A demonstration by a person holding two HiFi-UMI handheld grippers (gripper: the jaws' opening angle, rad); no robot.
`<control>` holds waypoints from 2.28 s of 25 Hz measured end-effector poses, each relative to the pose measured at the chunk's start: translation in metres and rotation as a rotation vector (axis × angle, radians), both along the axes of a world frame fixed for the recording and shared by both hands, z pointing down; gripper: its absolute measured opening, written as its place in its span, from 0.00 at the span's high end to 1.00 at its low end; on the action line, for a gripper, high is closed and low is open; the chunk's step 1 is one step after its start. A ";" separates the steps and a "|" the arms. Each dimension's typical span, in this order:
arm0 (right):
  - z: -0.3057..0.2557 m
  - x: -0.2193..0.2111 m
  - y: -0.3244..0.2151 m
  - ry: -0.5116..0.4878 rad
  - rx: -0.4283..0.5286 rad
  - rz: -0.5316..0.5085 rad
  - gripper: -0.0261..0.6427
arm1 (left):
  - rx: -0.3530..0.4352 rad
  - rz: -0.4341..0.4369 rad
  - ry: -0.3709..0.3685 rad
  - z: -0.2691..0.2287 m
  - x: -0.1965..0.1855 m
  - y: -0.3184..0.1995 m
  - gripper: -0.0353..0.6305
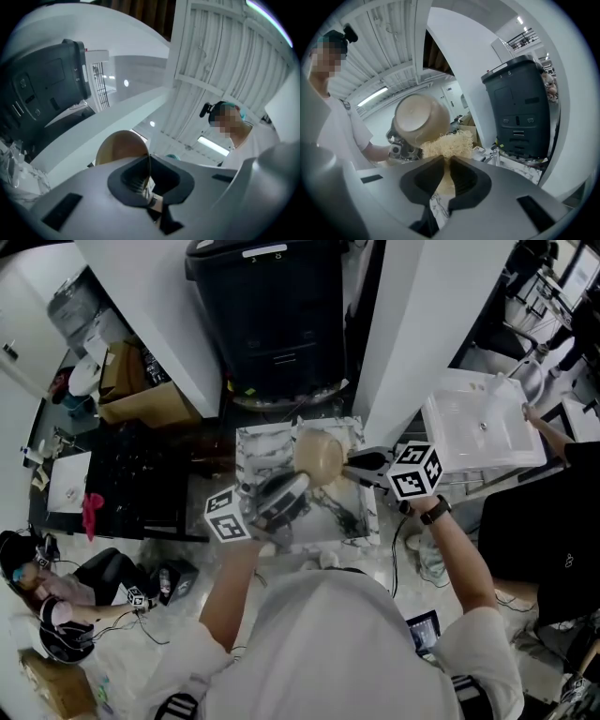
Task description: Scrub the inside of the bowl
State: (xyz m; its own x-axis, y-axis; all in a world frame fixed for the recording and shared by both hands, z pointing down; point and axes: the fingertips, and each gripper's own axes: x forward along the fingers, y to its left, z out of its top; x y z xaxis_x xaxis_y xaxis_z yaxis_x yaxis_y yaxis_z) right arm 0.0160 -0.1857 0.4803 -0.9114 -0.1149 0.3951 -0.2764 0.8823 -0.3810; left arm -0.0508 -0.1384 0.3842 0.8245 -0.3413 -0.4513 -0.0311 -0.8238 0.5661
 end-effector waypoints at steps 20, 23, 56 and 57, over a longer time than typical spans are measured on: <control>-0.054 -0.016 -0.014 -0.034 0.157 0.069 0.89 | -0.038 0.043 -0.378 0.055 0.017 0.019 0.91; -0.037 0.000 -0.031 -0.023 0.118 0.132 0.89 | -0.028 0.079 -0.259 0.033 0.017 0.024 0.92; -0.012 0.011 -0.023 0.043 0.023 0.227 0.89 | -0.084 0.000 -0.208 0.028 0.017 0.023 0.92; -0.006 0.010 -0.021 0.047 0.012 0.227 0.89 | -0.095 -0.006 -0.175 0.024 0.013 0.021 0.92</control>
State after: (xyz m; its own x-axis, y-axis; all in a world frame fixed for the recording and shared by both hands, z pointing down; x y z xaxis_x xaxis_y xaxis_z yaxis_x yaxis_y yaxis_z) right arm 0.0259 -0.2068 0.4738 -0.8424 -0.3199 0.4336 -0.4855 0.7998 -0.3531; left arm -0.0379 -0.1177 0.4084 0.8855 -0.3806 -0.2666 -0.1405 -0.7662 0.6271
